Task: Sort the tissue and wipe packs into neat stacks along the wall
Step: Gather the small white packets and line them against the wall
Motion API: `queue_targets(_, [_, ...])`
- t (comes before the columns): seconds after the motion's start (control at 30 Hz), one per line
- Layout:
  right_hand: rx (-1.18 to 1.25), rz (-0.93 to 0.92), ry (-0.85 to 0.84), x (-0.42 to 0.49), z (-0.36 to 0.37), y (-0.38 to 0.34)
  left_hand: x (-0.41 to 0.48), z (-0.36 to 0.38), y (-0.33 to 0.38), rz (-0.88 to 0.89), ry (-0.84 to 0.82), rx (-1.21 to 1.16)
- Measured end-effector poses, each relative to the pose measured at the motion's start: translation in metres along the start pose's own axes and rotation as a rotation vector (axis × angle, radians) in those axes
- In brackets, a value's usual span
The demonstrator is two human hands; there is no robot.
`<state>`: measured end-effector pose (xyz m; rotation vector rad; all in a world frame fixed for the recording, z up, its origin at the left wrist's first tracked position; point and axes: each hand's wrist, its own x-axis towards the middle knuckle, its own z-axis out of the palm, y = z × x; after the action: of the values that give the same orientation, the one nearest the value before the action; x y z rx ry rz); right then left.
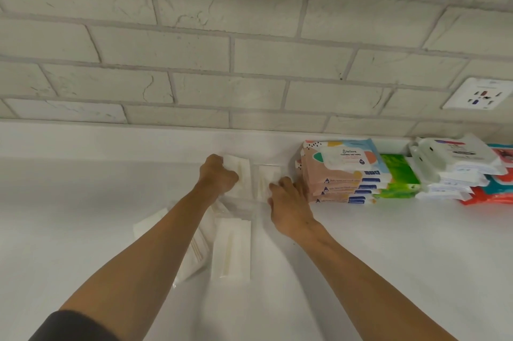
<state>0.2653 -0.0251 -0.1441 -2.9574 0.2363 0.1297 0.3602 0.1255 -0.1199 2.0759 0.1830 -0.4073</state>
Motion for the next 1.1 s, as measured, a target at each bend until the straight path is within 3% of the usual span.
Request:
queue_targets(0.23, [0.073, -0.001, 0.023, 0.003, 0.0, 0.002, -0.007, 0.008, -0.006, 0.129, 0.05, 0.329])
queue_targets(0.4, [0.13, -0.116, 0.041, -0.006, 0.004, 0.003, -0.02, 0.009, -0.008, 0.307, 0.108, 0.576])
queue_targets(0.5, [0.147, -0.137, 0.01, -0.006, 0.006, 0.006, -0.026, 0.011, -0.016, 0.41, 0.038, 0.704])
queue_targets(0.67, [0.13, -0.114, -0.001, -0.005, 0.004, 0.012, -0.027, 0.012, -0.024, 0.404, 0.047, 0.832])
queue_targets(0.83, [0.157, -0.105, -0.018, -0.005, 0.002, 0.011, -0.03, 0.017, -0.025, 0.349, 0.066, 0.869])
queue_targets(0.93, [0.188, -0.092, -0.001, -0.009, -0.002, 0.008, -0.034, 0.011, -0.024, 0.311, 0.077, 0.703])
queue_targets(1.0, [0.231, -0.093, 0.042, -0.015, -0.004, 0.005, -0.036, -0.001, -0.024, 0.278, 0.08, 0.602])
queue_targets(1.1, [0.326, -0.15, 0.138, -0.025, -0.003, -0.002, -0.043, -0.02, -0.033, 0.254, 0.043, 0.65])
